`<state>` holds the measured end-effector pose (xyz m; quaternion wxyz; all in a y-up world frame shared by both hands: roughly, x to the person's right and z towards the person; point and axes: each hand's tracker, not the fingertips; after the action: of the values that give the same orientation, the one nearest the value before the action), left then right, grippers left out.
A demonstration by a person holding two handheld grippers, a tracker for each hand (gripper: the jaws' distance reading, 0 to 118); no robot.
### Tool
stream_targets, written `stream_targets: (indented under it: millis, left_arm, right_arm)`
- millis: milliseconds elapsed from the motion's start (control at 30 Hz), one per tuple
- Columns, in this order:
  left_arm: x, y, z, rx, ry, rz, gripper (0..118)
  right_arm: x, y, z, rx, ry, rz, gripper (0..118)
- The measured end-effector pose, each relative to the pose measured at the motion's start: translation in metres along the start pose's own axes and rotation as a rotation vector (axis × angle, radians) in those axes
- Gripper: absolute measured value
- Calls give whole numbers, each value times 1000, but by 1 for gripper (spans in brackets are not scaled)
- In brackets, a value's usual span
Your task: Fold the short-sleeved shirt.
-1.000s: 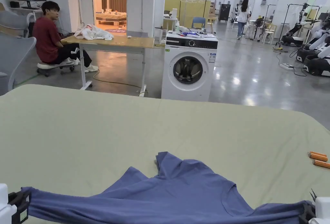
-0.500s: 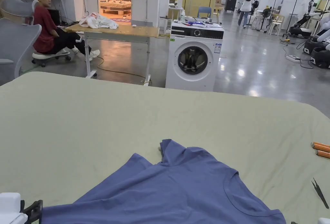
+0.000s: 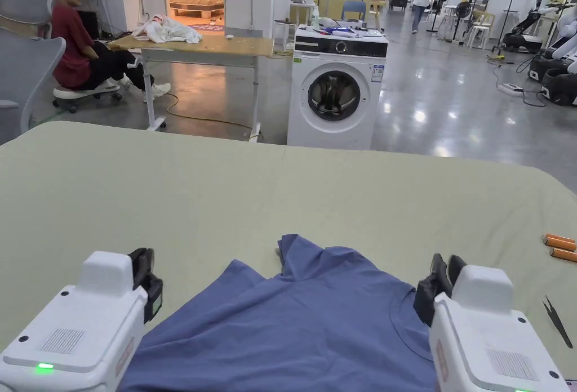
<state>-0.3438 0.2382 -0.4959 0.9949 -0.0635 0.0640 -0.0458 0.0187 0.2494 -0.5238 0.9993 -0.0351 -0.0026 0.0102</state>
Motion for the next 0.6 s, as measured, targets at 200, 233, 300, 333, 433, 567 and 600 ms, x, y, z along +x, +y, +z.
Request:
stream_targets:
  millis: [200, 233, 300, 333, 433, 567, 600]
  left_arm:
    - [16, 23, 20, 66, -23, 2, 0]
    - [16, 25, 23, 67, -25, -7, 0]
    - [10, 26, 27, 45, -19, -10, 0]
    - [2, 25, 28, 24, -22, -5, 0]
    - [-28, 15, 24, -111, 19, 17, 0]
    - [-83, -10, 8, -322, 51, 63, 0]
    - [-98, -20, 1, -378, 49, 76, 0]
  right_arm:
    - [-31, 7, 8, 36, 43, -7, 0]
    - [-33, 7, 10, 40, 50, -6, 0]
    - [-37, 6, 12, 35, 57, -6, 0]
    - [-38, 5, 12, 30, 60, -6, 0]
    - [-39, 2, 9, 8, 70, -5, 0]
    - [-41, -5, 2, -26, 86, -2, 0]
    - [-42, -7, -1, -34, 89, 2, 0]
